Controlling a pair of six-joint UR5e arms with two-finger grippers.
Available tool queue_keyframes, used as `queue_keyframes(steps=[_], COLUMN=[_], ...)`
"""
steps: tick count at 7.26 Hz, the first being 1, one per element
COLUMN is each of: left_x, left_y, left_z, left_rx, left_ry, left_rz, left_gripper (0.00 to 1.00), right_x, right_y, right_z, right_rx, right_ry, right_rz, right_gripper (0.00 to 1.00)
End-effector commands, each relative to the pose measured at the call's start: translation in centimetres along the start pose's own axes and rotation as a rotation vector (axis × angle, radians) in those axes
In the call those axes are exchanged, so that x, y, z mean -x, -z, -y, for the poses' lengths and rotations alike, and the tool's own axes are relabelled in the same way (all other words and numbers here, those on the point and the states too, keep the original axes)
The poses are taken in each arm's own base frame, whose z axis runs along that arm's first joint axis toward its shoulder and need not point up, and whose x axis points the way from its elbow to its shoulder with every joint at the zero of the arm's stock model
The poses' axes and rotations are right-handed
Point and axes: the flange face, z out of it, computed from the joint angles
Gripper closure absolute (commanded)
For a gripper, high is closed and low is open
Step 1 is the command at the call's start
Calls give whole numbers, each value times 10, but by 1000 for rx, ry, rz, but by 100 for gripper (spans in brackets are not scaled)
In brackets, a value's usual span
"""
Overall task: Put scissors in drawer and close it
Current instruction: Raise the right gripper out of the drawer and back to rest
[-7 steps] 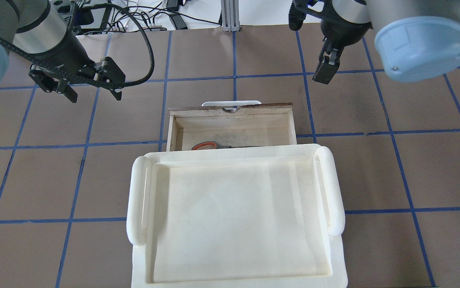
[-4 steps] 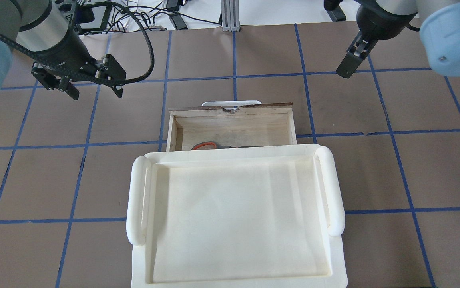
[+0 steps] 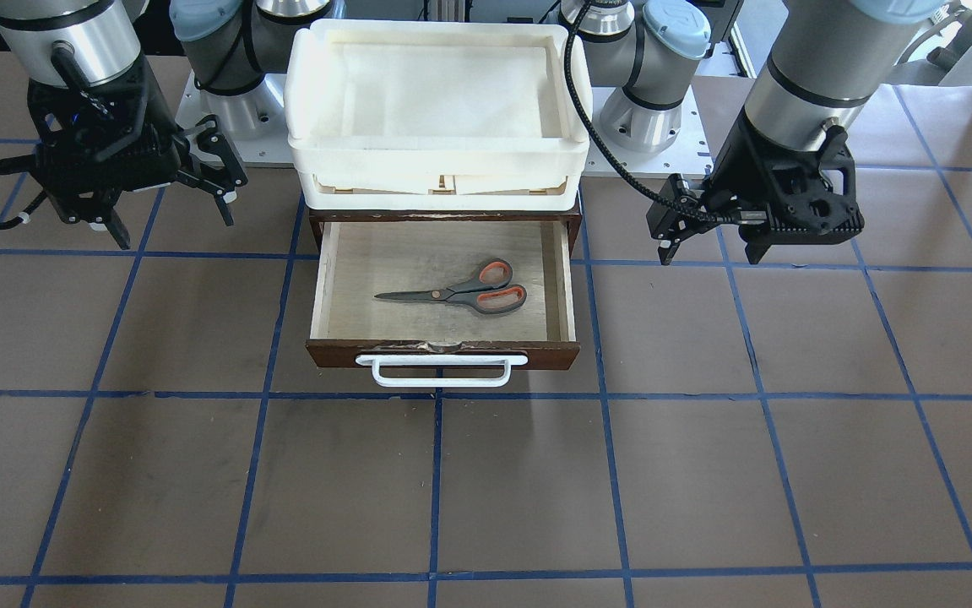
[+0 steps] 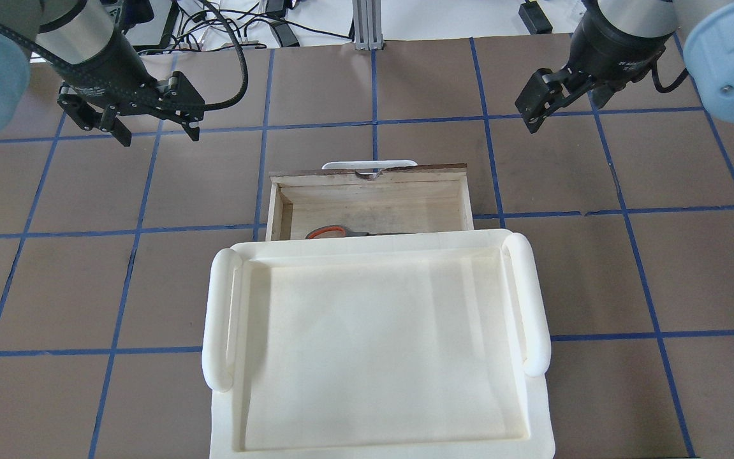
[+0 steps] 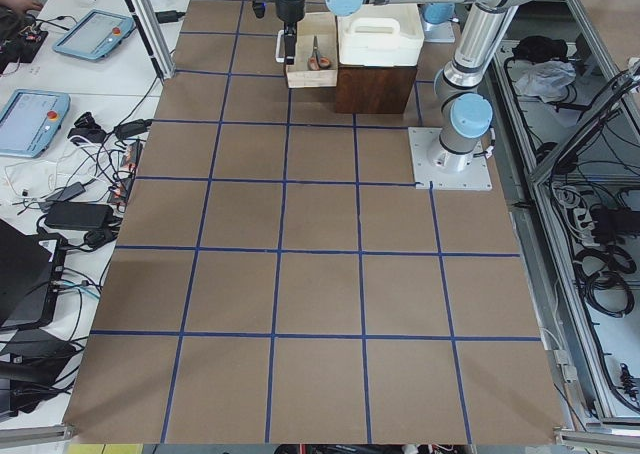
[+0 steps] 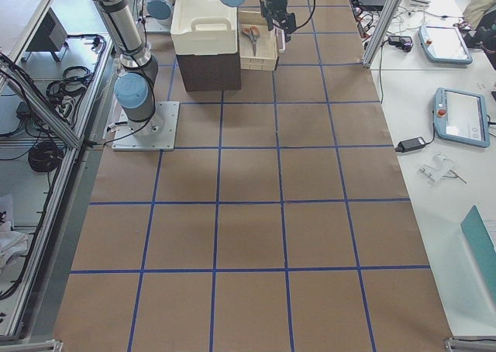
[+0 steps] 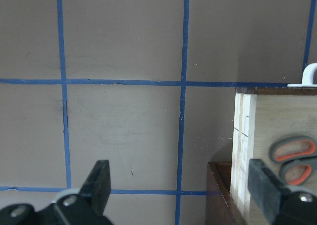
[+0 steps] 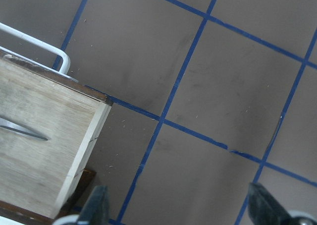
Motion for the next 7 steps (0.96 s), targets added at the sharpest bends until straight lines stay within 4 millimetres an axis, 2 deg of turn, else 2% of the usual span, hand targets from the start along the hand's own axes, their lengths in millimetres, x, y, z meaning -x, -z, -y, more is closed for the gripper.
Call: queue_keyframes(steps=[1, 2, 3, 4, 5, 7], left_x=[-33, -54, -81, -105, -124, -152], left_y=[-34, -51, -72, -81, -93, -133], left_z=[29, 43, 48, 56, 67, 74], left_rx=[-13, -50, -37, -49, -73, -52], left_ry=[-17, -33, -58, -36, -48, -69], left_rz=[-27, -33, -26, -30, -36, -44], left_gripper=[0, 0, 0, 0, 0, 0], right_x=[5, 5, 4, 4, 4, 0], right_y=[-5, -5, -5, -5, -5, -8], right_z=[0, 0, -1, -1, -2, -5], right_rx=[41, 45, 47, 50, 55, 82], right_ry=[-186, -225, -228, -228, -229, -290], right_rz=[56, 55, 46, 40, 37, 0], right_gripper=[0, 0, 0, 0, 0, 0])
